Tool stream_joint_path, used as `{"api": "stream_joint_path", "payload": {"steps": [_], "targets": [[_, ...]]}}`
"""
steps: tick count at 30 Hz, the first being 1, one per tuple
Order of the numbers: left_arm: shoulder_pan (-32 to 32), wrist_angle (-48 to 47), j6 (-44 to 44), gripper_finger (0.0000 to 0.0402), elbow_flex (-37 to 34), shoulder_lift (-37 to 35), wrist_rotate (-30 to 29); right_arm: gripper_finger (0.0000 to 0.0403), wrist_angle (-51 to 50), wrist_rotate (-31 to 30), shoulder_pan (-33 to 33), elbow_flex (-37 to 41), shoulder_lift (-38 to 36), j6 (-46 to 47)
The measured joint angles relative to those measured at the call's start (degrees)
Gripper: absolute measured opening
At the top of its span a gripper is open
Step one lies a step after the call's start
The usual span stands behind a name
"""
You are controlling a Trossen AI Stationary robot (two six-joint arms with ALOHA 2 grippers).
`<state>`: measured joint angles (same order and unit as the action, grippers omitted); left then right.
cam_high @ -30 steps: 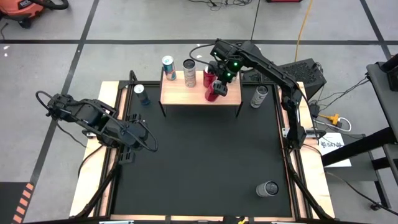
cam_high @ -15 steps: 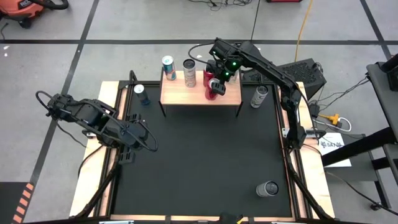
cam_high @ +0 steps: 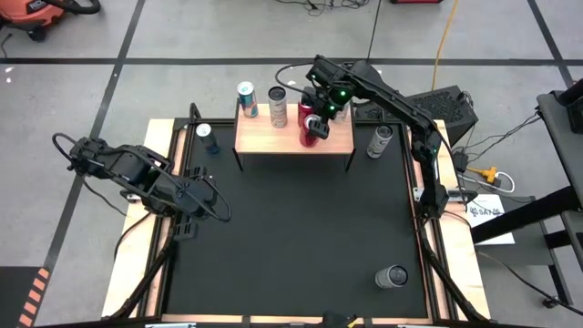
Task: Place canned beverage on shelf
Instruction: Put the red black soda can on the shelf aligned with the other red black soda can
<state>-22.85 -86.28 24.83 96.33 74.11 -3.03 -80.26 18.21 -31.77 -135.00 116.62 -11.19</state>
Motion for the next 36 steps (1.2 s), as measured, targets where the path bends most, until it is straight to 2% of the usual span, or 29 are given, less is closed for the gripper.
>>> {"api": "stream_joint_path", "payload": {"steps": [8,13,20,36], "targets": [[0.0,0.0,-0.1,0.0000,0.0,0.0,0.0,0.0315,-1.7,0.1,0.0,0.0,0.0,1.5],[0.0,0.6,-1.4,0.0000,0.0,0.0,-3.5,0.0315,-1.4,0.1,0.0,0.0,0.0,1.5],[0.0,1.6,-1.3,0.0000,0.0,0.0,-5.0,0.0316,-0.3,0.1,0.0,0.0,-0.1,1.4],[0.0,1.7,-1.3,0.0000,0.0,0.0,-5.2,0.0315,1.8,0.2,0.0,0.0,-0.1,1.5]]}}
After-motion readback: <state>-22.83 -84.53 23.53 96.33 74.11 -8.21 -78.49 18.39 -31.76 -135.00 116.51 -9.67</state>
